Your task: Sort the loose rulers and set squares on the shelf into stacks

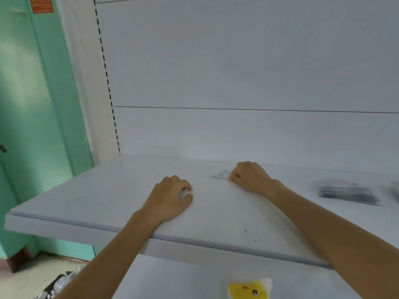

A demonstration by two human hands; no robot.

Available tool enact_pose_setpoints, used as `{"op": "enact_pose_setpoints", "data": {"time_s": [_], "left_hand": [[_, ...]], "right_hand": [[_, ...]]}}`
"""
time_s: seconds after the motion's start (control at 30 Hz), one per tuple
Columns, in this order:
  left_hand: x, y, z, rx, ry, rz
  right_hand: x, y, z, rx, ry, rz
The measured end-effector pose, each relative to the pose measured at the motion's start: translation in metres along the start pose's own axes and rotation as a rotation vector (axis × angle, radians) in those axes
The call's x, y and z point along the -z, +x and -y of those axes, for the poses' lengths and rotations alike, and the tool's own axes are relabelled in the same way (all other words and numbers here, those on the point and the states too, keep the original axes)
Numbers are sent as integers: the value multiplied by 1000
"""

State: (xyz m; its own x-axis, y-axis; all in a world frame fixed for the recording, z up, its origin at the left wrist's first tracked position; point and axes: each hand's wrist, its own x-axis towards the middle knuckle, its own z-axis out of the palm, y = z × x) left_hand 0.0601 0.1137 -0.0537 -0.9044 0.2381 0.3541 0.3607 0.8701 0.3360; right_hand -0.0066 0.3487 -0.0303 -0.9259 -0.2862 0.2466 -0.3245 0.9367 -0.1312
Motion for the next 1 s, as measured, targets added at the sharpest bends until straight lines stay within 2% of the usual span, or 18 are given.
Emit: {"op": "enact_pose_setpoints", "data": {"time_s": [0.07,0.27,0.47,0.63,0.77,0.87,1.0], "left_hand": [[2,-2,-2,-21,-3,-1],[7,-3,-5,-35,-177,-70],[3,1,-40,-150,-344,38],[-12,-3,-84,-303,-377,134],[-25,4,-118,-352,-392,137],[-38,13,-145,-353,-376,121],[-62,25,-195,-366,-389,112]], "right_hand": [[5,-12,12,47,-82,6],[16,-79,40,120,-71,42],[28,-144,48,188,-175,5],[35,-185,35,333,-228,-196],[36,-206,12,457,-304,-364],[47,-218,-24,360,-312,-411],[64,-238,-86,123,-65,-337]]}}
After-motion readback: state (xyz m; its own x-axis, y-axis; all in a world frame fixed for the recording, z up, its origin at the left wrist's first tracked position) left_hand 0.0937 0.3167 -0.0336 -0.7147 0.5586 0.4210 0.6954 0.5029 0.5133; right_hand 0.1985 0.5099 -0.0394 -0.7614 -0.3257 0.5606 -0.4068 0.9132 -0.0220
